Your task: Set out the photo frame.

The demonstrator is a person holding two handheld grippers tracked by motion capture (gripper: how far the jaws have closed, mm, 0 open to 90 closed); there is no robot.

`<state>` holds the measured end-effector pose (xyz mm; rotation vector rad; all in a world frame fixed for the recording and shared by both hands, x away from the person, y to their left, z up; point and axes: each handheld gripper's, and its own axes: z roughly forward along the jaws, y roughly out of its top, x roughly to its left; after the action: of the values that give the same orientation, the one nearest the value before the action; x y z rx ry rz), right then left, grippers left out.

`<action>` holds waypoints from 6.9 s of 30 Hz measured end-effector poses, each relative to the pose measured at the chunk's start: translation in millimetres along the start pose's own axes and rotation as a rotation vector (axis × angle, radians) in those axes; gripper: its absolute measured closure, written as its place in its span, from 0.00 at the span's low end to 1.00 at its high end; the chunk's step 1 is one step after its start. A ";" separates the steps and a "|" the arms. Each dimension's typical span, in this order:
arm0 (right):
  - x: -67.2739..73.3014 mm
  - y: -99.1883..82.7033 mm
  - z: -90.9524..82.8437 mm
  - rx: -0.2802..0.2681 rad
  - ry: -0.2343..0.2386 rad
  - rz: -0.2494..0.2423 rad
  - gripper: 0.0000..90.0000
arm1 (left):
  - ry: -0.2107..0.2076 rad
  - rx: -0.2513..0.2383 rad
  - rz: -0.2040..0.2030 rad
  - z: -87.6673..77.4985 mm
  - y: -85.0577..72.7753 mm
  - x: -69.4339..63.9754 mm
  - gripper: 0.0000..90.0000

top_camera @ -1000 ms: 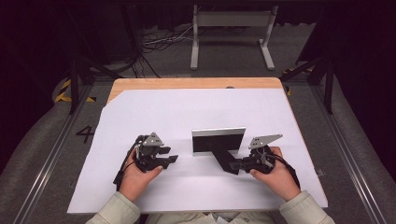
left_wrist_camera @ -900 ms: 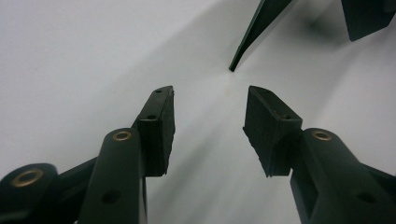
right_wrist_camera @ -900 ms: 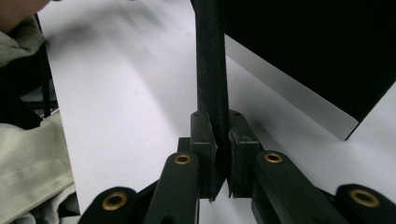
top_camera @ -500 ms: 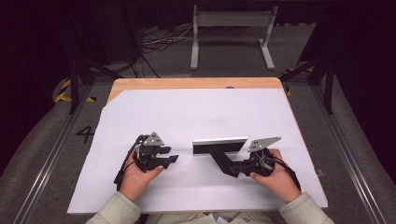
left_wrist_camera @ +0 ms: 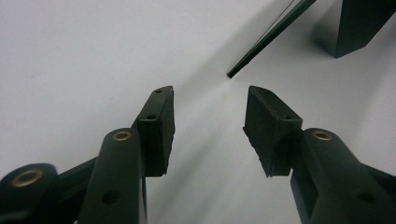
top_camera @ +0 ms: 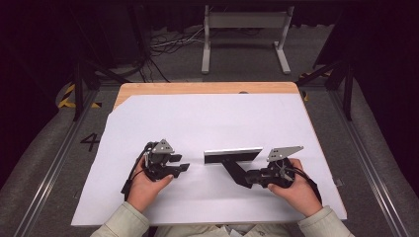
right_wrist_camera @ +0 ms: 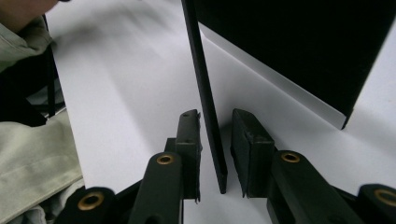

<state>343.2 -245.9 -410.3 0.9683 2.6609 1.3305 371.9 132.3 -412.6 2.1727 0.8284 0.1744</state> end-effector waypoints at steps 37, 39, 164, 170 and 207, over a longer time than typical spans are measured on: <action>-11.9 -7.0 -46.0 -0.111 -0.125 0.025 1.00 | -0.055 -0.131 -0.070 8.4 9.3 12.7 0.77; -13.0 -8.0 -48.0 -0.115 -0.132 0.027 1.00 | -0.064 -0.130 -0.064 11.5 11.5 14.2 0.79; -14.2 -20.9 -91.3 -0.196 -0.222 0.087 1.00 | -0.544 0.264 0.336 95.1 26.4 -96.5 1.00; -14.1 -20.7 -92.0 -0.197 -0.221 0.089 1.00 | -0.563 0.270 0.350 99.1 28.6 -102.8 1.00; -13.4 -19.7 -95.3 -0.234 -0.227 0.086 0.88 | -0.622 0.249 0.403 116.4 35.9 -127.9 1.00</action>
<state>317.6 -330.4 -367.2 1.1357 2.2635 1.4128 334.3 -36.6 -448.1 2.4001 0.0580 -0.4114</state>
